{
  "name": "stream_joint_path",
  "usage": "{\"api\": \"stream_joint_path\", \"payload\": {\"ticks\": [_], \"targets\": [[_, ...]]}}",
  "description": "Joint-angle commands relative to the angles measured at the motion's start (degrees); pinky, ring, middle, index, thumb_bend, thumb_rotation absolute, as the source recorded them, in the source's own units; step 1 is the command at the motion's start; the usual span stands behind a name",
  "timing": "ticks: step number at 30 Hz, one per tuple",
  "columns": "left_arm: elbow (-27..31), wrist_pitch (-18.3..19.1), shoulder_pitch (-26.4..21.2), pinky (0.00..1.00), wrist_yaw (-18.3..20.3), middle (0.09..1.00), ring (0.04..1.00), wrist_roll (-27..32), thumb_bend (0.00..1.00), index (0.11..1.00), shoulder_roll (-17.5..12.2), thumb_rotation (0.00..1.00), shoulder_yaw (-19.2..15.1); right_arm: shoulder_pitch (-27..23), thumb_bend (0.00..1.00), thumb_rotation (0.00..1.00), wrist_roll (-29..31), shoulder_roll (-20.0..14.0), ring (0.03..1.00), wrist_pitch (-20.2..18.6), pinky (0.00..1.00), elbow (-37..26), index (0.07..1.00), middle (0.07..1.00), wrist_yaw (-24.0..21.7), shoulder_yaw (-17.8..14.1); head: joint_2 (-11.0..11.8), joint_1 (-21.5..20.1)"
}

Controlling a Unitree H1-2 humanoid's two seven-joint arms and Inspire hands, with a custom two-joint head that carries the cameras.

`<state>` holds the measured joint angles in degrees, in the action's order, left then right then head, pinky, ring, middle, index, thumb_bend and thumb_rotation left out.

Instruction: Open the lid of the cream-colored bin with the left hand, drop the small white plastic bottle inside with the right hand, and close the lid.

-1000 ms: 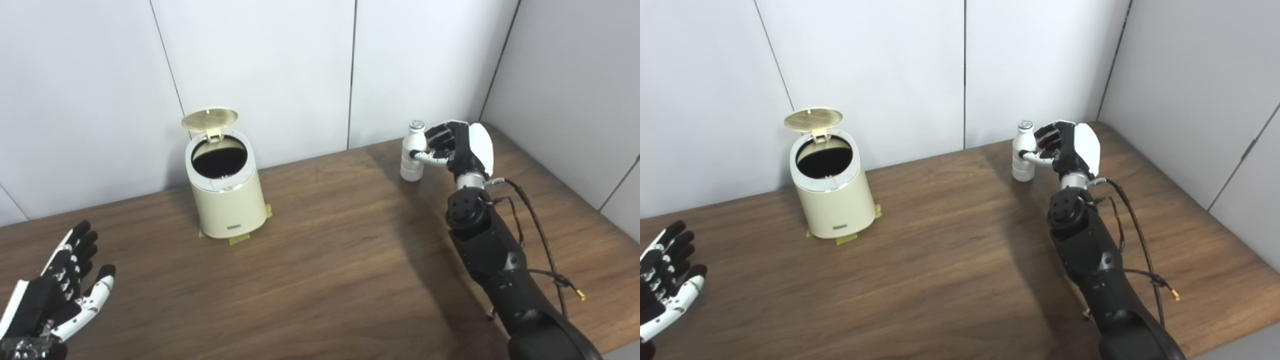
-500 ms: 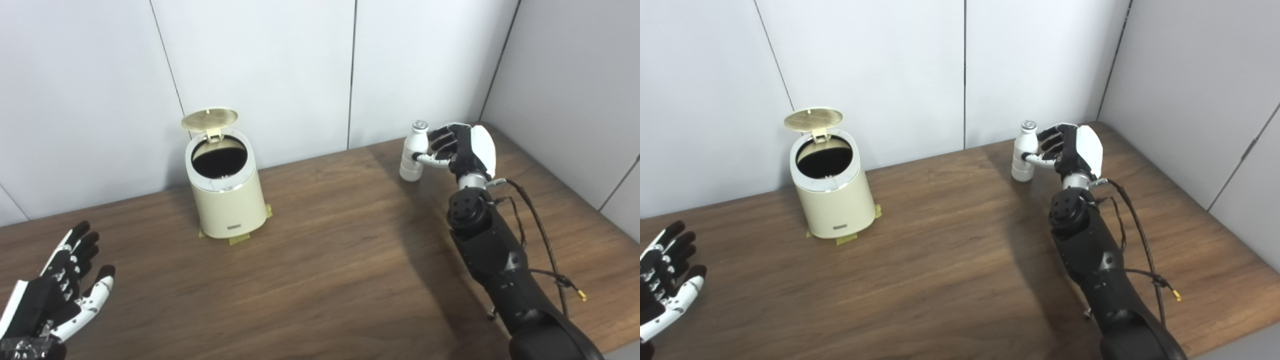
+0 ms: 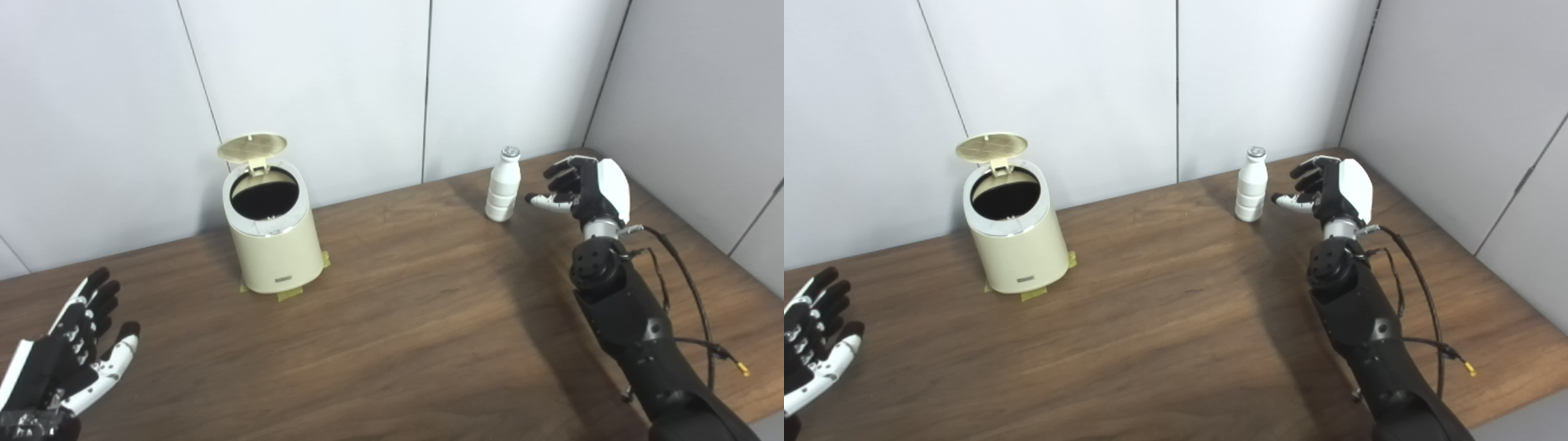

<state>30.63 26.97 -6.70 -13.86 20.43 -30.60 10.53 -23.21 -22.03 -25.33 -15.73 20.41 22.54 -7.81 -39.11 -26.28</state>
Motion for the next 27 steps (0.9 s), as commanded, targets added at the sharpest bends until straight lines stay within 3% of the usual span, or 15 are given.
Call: {"api": "stream_joint_path", "payload": {"ticks": [1, 14, 15, 16, 17, 20, 22, 24, 27], "targets": [[0.8, 0.0, -2.0, 1.00, -0.6, 0.953, 0.962, -0.5, 0.18, 1.000, -1.4, 0.00, -0.4, -2.4, 0.52, 0.00, -0.9, -1.9, 0.512, 2.2, 0.61, -1.8, 0.492, 0.450, 1.1, -0.5, -0.1, 0.0], [0.9, 0.0, -2.1, 1.00, -0.8, 0.948, 0.951, -0.4, 0.18, 1.000, -1.8, 0.00, -0.3, -2.6, 0.52, 0.00, -0.2, -1.6, 0.515, -0.6, 0.66, -3.3, 0.494, 0.454, -1.3, -0.2, -0.3, -0.3], [1.0, 0.0, -2.1, 1.00, -0.8, 0.948, 0.952, -0.2, 0.18, 1.000, -1.8, 0.00, -0.4, -2.5, 0.53, 0.00, -0.3, -1.6, 0.495, -2.1, 0.65, -4.4, 0.640, 0.470, -2.4, 0.0, -0.4, -0.4], [1.0, 0.0, -2.1, 1.00, -0.9, 0.949, 0.953, -0.1, 0.18, 1.000, -1.7, 0.00, -0.4, -2.5, 0.53, 0.00, -0.3, -1.7, 0.481, -3.5, 0.63, -5.4, 0.758, 0.573, -3.5, 0.2, -0.3, -0.4], [1.0, 0.0, -2.1, 1.00, -0.9, 0.948, 0.953, 0.0, 0.18, 1.000, -1.7, 0.00, -0.4, -2.5, 0.76, 0.00, -0.2, -2.0, 0.561, -5.1, 0.61, -6.2, 0.872, 0.695, -5.0, 0.4, -0.3, -0.4], [1.0, 0.0, -2.0, 1.00, -0.9, 0.956, 0.965, 0.5, 0.18, 1.000, -1.8, 0.00, -0.3, -2.5, 0.97, 0.08, -1.2, -3.8, 0.691, -8.2, 0.54, -7.7, 0.987, 0.894, -9.9, 2.6, -0.3, -0.4], [0.9, 0.0, -1.9, 1.00, -0.9, 0.959, 0.970, 0.4, 0.18, 1.000, -1.8, 0.00, -0.2, -2.3, 0.99, 0.13, -1.5, -4.9, 0.788, -8.5, 0.60, -8.4, 0.997, 0.949, -12.4, 4.1, -0.4, -0.4], [0.9, 0.0, -1.9, 1.00, -0.7, 0.956, 0.967, 0.0, 0.17, 1.000, -1.8, 0.00, -0.1, -2.4, 1.00, 0.20, -1.2, -5.7, 0.957, -8.6, 0.80, -9.0, 1.000, 0.994, -14.6, 5.1, -0.4, -0.4], [1.0, 0.0, -1.7, 1.00, -0.5, 0.958, 0.968, -0.2, 0.17, 1.000, -1.9, 0.00, -0.2, -2.6, 1.00, 0.24, -1.2, -5.7, 0.996, -9.7, 0.83, -10.1, 1.000, 1.000, -16.5, 5.5, -0.5, -0.3]]}}
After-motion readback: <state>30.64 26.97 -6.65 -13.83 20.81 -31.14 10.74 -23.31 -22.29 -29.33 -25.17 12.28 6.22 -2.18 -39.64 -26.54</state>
